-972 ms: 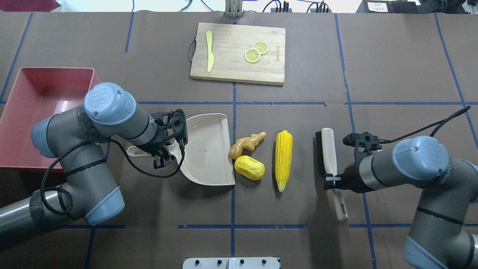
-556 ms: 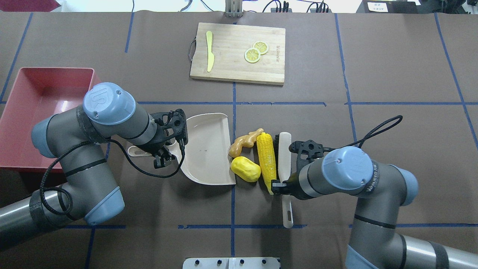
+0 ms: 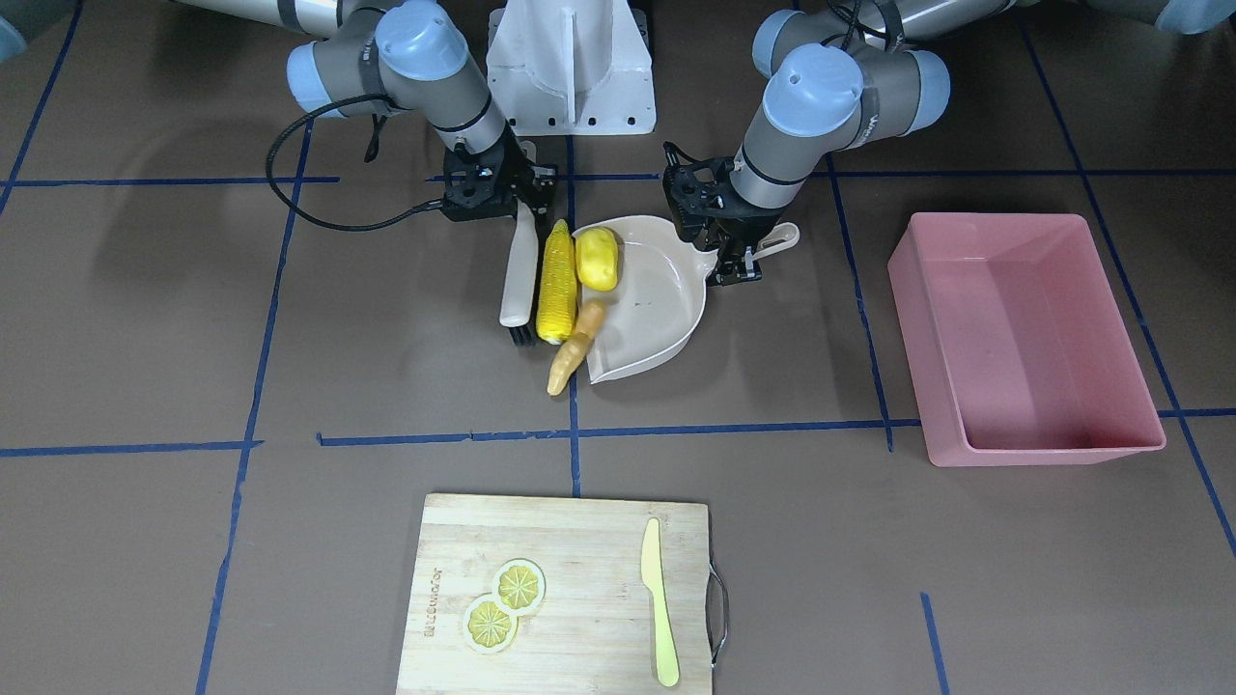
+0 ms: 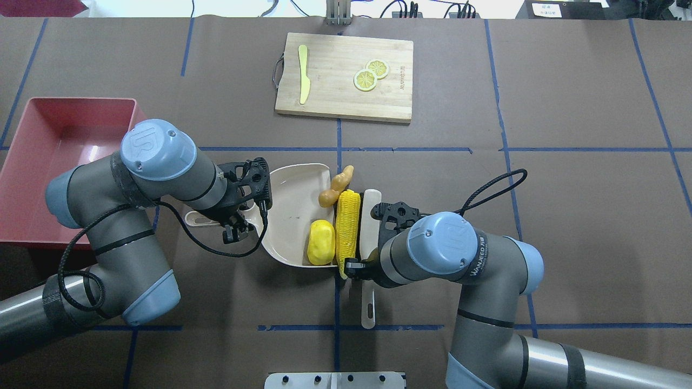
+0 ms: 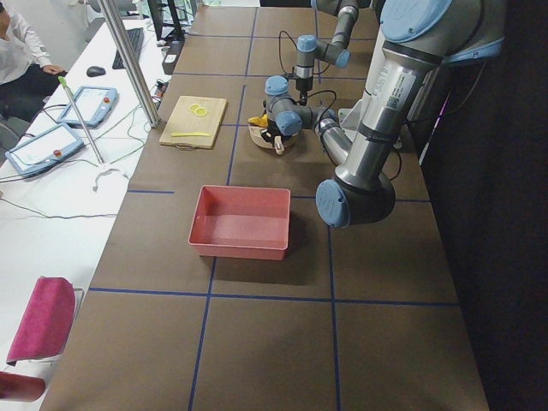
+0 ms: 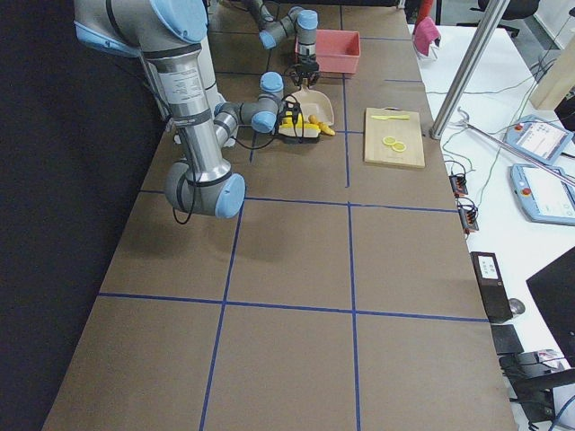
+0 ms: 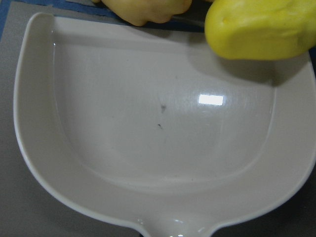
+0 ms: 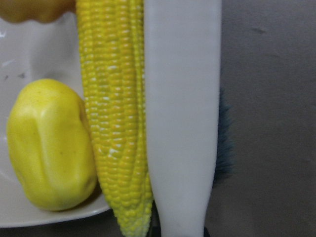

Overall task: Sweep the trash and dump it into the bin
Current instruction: 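Sweep the ginger, potato and corn into the dustpan with the right gripper's brush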

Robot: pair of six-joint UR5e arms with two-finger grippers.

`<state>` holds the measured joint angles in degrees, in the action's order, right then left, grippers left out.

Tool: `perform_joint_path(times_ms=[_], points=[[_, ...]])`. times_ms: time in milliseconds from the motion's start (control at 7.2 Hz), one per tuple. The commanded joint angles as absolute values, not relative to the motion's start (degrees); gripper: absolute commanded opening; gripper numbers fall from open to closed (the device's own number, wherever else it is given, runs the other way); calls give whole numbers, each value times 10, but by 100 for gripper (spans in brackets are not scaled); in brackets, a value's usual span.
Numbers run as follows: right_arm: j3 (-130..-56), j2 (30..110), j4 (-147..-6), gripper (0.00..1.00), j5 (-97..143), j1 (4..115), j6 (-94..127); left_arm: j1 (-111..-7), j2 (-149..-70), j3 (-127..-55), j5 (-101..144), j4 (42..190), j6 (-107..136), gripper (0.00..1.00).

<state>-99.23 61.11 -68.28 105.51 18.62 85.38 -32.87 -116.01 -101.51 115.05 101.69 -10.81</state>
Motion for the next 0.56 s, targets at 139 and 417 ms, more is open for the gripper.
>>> perform_joint_path(times_ms=[139,417], points=[[-959,563,-683,0,1054,184,855,-329,-1160,-1015,1150,1017,-107,0],[-951,549,-684,0,1054,183,856,-329,-1160,-1015,1150,1017,-107,0]])
